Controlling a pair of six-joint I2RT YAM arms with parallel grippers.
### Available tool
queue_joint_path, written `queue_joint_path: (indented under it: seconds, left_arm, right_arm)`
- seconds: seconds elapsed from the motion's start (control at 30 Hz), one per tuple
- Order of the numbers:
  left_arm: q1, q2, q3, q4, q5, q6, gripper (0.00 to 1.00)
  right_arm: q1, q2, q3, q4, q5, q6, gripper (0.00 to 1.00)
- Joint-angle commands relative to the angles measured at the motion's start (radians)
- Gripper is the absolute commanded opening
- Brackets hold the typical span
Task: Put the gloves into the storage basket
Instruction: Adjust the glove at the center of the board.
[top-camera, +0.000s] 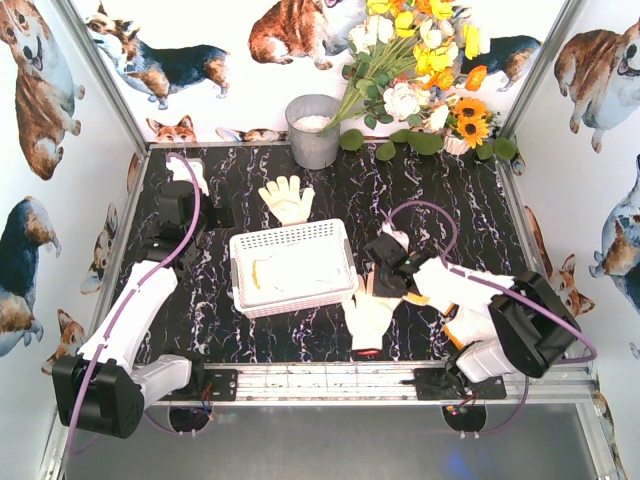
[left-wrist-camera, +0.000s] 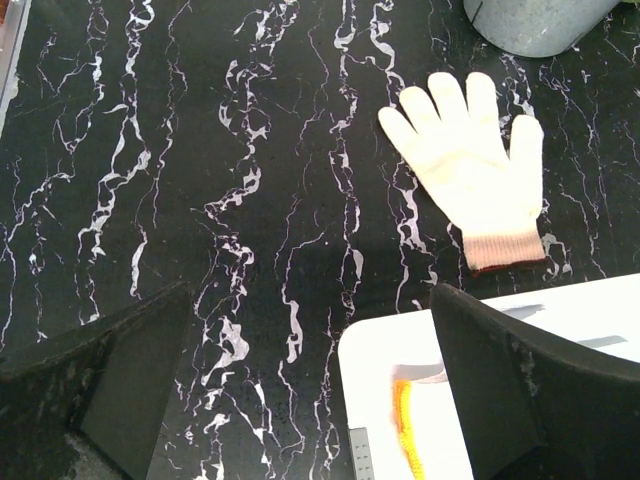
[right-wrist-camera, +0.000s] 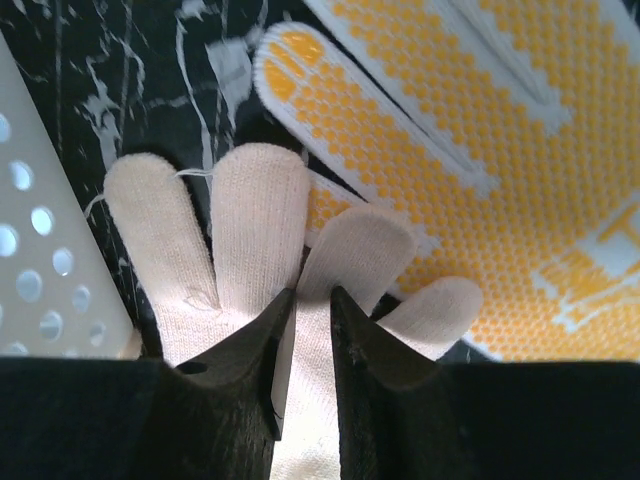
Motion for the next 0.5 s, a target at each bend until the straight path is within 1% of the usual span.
queue_joint_path:
  seconds: [0.0,0.1,0.17,0.23,0.33,0.37,0.47]
  left_arm:
    - [0.013,0.006,0.008,0.006,-0.013,0.014,1.00]
    - [0.013,0.008,0.010,0.006,-0.014,0.015,1.00]
    - [0.013,0.010,0.012,0.005,-0.014,0.017,1.00]
    - [0.012,0.011,0.013,0.004,-0.013,0.018,1.00]
    - [0.013,0.009,0.013,0.005,-0.010,0.019,1.00]
    - [0.013,0.010,0.013,0.006,-0.011,0.019,1.00]
    - [0.013,0.011,0.015,0.005,-0.006,0.017,1.00]
  right_arm:
    - [-0.059,0.085,0.039,0.093,-0.032,-0.257,0.23]
    - [-0.078,0.124,0.087,0.080,-0.077,-0.356,0.23]
    - [-0.078,0.137,0.115,0.060,-0.106,-0.383,0.24]
    - [-0.078,0.128,0.128,0.056,-0.160,-0.381,0.26]
    - [-0.067,0.079,0.139,0.010,-0.190,-0.328,0.33]
    - [-0.060,0.047,0.147,-0.027,-0.172,-0.300,0.35]
    - [-0.051,-0.030,0.183,-0.207,-0.080,-0.184,0.41]
